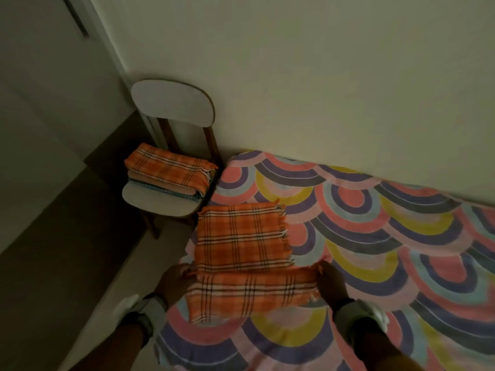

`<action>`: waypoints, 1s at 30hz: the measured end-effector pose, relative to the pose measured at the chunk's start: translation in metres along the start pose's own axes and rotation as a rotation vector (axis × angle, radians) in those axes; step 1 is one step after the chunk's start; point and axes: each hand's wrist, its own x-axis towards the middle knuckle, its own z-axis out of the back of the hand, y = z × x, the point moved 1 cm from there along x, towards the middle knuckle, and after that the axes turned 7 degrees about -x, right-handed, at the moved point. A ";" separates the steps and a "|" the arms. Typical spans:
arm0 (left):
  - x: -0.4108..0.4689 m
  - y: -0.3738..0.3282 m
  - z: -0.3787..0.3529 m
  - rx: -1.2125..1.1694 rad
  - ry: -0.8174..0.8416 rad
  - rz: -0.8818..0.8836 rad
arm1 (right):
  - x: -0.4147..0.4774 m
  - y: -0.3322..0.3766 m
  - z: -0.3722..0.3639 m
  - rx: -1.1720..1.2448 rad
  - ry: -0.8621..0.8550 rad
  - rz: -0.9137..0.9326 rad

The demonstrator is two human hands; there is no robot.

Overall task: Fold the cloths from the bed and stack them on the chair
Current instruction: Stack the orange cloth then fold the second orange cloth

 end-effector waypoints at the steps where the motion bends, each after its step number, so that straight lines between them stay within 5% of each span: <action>1: 0.020 -0.006 0.003 -0.036 -0.049 -0.004 | 0.020 0.009 -0.003 0.006 0.004 0.003; 14: 0.341 0.026 0.003 -0.011 -0.200 -0.109 | 0.299 0.054 -0.129 -0.045 -0.240 0.026; 22: 0.393 0.053 -0.007 0.089 -0.348 -0.129 | 0.352 0.053 -0.165 -0.111 -0.208 0.029; 30: 0.416 0.059 -0.015 -0.074 -0.538 -0.146 | 0.382 0.063 -0.181 -0.038 -0.254 0.015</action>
